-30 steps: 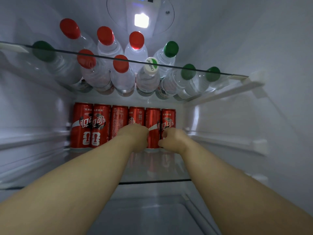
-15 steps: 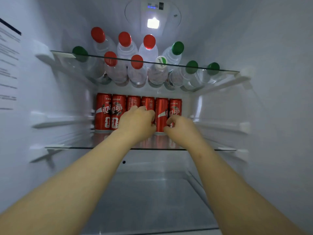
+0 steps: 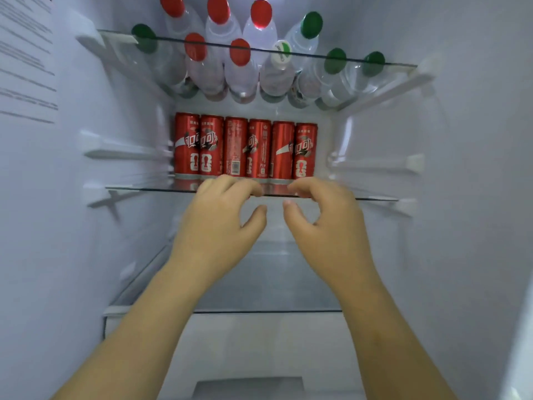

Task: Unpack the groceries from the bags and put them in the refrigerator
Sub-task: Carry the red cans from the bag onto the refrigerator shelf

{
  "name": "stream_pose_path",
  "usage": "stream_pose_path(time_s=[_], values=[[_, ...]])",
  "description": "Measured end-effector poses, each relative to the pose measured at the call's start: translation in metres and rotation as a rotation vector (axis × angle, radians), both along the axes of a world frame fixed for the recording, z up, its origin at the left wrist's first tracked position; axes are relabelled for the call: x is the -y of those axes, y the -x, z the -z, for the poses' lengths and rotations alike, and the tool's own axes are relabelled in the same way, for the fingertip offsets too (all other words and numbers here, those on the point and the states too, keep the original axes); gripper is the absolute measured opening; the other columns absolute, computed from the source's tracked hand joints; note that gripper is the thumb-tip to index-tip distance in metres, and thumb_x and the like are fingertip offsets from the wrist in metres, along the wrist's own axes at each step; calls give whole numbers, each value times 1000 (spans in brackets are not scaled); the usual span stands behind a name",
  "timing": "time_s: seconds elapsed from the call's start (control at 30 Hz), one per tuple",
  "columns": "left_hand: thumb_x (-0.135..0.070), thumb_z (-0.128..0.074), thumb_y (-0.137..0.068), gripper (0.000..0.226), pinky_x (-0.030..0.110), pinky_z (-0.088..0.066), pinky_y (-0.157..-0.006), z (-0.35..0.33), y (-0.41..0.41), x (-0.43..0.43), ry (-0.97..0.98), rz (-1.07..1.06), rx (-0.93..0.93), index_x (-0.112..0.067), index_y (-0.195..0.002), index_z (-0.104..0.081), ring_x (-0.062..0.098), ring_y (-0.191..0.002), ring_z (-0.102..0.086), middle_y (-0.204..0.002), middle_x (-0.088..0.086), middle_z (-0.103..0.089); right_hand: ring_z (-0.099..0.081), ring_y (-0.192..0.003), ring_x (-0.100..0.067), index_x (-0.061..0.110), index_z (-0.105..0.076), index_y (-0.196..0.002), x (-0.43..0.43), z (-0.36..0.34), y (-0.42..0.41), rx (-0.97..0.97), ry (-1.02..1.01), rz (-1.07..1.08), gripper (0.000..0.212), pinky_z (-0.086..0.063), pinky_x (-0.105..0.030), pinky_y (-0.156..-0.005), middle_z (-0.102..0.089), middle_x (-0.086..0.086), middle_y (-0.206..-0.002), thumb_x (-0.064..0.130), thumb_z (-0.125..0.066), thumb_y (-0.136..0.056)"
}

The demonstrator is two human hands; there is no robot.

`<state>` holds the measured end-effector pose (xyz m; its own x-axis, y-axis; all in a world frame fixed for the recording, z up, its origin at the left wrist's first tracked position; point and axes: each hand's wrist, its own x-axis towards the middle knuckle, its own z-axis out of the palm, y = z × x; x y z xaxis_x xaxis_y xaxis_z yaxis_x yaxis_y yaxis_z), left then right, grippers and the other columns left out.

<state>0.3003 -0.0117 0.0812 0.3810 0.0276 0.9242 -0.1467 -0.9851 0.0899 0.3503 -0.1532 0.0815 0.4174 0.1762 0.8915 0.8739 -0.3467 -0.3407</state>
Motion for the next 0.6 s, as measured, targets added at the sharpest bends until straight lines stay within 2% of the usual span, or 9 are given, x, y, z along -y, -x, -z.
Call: stream_pose_path(time_s=[0.03, 0.1, 0.2, 0.33, 0.5, 0.6], values=[[-39, -41, -78, 40, 26, -35, -75, 11, 4, 1, 19, 8, -27, -14, -96, -66, 20, -87, -54, -90, -2, -62, -50, -99, -9, 22, -65, -103, 1, 11, 2, -12, -6, 5, 30, -35, -12, -81, -60, 13, -99, 32, -51, -79], [-42, -40, -79, 42, 26, -35, -77, 33, 8, 3, 49, 2, -97, -16, -98, -66, 21, -90, -56, -94, -2, -63, -46, -97, -5, 22, -65, -104, 3, 34, 5, -41, 2, 5, 30, -31, -8, -79, -57, 15, -97, 32, -51, -79], [-43, -42, -79, 42, 26, -37, -77, 62, 8, 6, 100, -15, -201, -15, -100, -66, 23, -95, -57, -97, 0, -64, -45, -97, -5, 20, -65, -105, 5, 68, 3, -119, 56, -22, 27, -33, -15, -81, -60, 10, -101, 29, -55, -81], [-38, -46, -81, 37, 28, -40, -71, 94, 12, 16, 111, -45, -281, -13, -98, -67, 26, -88, -58, -91, 3, -64, -52, -102, -16, 18, -65, -106, 10, 110, -2, -236, 124, -12, 30, -41, -27, -86, -63, 4, -106, 31, -54, -81], [-36, -44, -80, 38, 34, -48, -71, 123, 18, 26, 117, -35, -365, -12, -94, -68, 29, -81, -61, -86, 4, -65, -51, -104, -16, 18, -66, -106, 19, 138, 4, -307, 190, 24, 32, -35, -22, -87, -64, 3, -109, 31, -53, -80], [-35, -45, -80, 36, 35, -50, -70, 138, 23, 33, 133, 6, -404, -11, -93, -69, 28, -78, -61, -84, 5, -65, -47, -100, -9, 19, -65, -107, 27, 149, 13, -331, 227, 51, 24, -32, -20, -86, -62, 6, -110, 29, -59, -86]])
